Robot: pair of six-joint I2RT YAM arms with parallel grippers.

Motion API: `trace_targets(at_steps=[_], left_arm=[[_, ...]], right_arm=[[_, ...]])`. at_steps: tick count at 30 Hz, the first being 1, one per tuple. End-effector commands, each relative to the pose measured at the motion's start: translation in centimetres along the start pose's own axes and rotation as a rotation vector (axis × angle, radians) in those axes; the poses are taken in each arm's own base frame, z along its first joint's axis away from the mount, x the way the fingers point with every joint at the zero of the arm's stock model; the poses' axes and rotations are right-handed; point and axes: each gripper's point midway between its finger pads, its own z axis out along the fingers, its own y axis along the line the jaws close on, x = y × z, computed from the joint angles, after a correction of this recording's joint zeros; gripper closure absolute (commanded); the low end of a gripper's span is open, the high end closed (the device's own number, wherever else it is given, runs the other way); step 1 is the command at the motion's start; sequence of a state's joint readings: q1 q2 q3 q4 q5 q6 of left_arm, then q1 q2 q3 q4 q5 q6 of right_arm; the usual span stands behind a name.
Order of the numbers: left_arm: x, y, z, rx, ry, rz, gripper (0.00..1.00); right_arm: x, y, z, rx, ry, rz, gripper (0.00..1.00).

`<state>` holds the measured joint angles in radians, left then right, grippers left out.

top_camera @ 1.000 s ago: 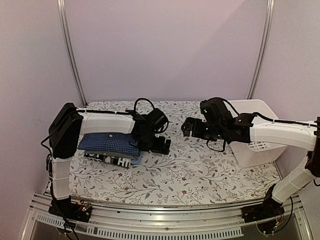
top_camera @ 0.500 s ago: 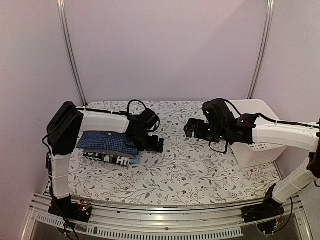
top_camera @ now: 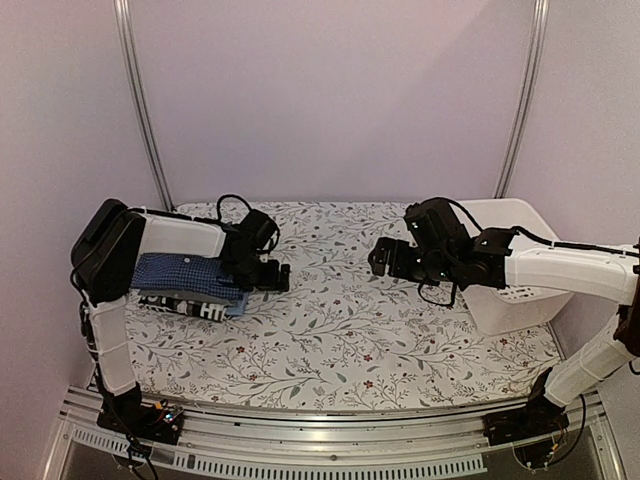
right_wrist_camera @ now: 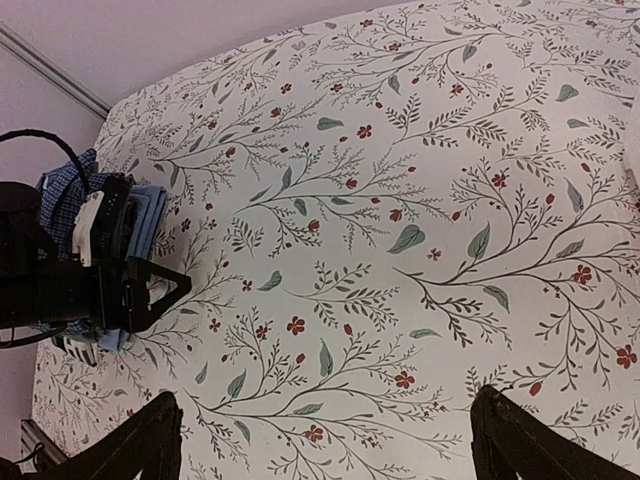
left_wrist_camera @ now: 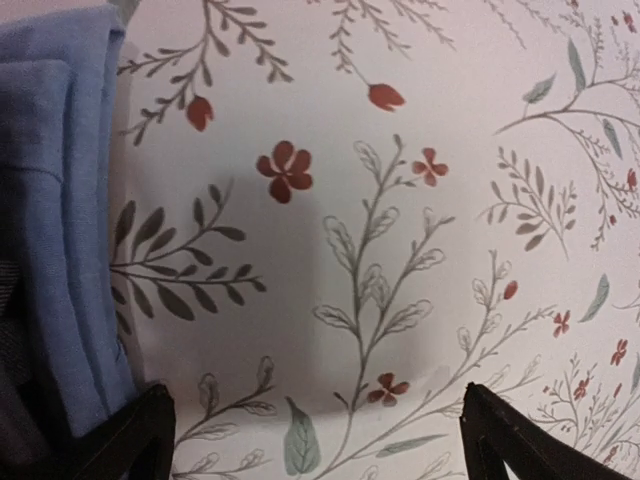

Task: Fold and stack the long sleeve shirts
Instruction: Move the square-folded shirt to the corner of the board.

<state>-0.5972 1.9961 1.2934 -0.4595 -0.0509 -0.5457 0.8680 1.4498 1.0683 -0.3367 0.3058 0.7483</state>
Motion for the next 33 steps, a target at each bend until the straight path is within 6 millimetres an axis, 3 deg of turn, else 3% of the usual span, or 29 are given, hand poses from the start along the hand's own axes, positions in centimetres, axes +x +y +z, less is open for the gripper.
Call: trace_targets(at_steps=[1, 14, 25, 33], left_arm=[[0.3, 6.6, 0.3, -0.118, 0.037, -0.056, 0.0], [-0.9, 13.9, -1.0, -0.19, 0.039, -0.185, 0.0], [-3.0, 12.4, -2.6, -0.133, -0.005, -0.178, 0.0], [-6.3, 8.2, -5.9, -0.021, -0.096, -0.095, 0.0]], right_arm=[[-0.1, -0.5, -0.4, 0.011, -0.008, 0.011, 0.01], [0.3, -0.4, -0.1, 0.002, 0.011, -0.014, 0.01], [0.6, -0.9, -0.4, 0.003, 0.013, -0.025, 0.01], [0.0, -0.9, -0.9, 0.005, -0.008, -0.026, 0.01]])
